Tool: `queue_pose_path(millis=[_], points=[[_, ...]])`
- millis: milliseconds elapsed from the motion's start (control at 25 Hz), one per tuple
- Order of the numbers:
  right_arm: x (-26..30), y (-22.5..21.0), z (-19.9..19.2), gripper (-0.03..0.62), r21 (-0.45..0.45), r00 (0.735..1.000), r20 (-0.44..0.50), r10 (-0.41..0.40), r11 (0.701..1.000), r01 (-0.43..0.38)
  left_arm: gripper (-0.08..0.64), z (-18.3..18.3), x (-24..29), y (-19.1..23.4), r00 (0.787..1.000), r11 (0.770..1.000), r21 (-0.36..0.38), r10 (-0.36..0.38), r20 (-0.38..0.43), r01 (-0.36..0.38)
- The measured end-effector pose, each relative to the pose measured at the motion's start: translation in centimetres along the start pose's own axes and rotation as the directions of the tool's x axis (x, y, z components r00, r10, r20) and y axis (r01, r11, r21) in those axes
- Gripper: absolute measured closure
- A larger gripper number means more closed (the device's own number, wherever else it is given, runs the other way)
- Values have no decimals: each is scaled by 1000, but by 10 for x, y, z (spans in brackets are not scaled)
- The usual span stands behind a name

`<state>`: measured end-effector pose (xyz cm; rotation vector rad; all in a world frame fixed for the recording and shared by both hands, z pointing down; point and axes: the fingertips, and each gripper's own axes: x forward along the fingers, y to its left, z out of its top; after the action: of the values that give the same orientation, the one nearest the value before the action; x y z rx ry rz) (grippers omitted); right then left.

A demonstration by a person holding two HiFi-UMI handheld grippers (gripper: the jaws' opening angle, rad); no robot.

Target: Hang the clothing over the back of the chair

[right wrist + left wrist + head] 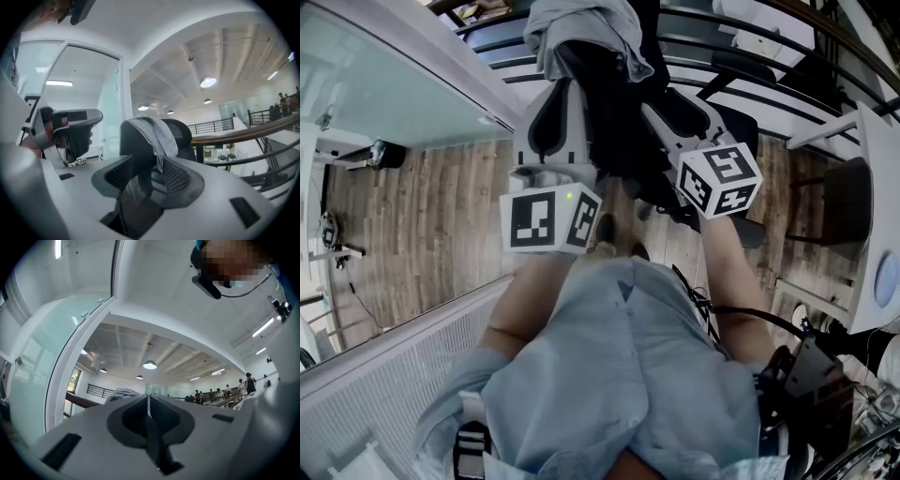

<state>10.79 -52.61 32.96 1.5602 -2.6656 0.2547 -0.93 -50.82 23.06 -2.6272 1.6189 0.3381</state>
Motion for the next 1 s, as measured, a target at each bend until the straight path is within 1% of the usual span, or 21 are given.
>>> queue_pose_path(millis=[240, 360, 560, 800, 1000], points=[[-1, 45, 62, 430, -58, 992, 110, 56, 997, -50, 537, 10, -4, 2, 1000, 1000, 13, -1, 14, 1], [1, 60, 81, 471, -94, 986, 152, 62, 994, -48, 537, 13, -3, 6, 1000, 1000, 16, 3, 23, -4], [4, 72, 95, 537, -119, 981, 185, 60, 992, -38, 537, 17, -4, 8, 999, 1000, 22, 9, 35, -10], [12, 77, 99, 564, -163, 978, 201, 62, 986, -29, 537, 15, 3, 13, 999, 999, 35, 13, 43, -15], [21, 75, 98, 577, -176, 977, 203, 70, 984, -34, 537, 8, 10, 17, 999, 999, 38, 24, 32, -25]])
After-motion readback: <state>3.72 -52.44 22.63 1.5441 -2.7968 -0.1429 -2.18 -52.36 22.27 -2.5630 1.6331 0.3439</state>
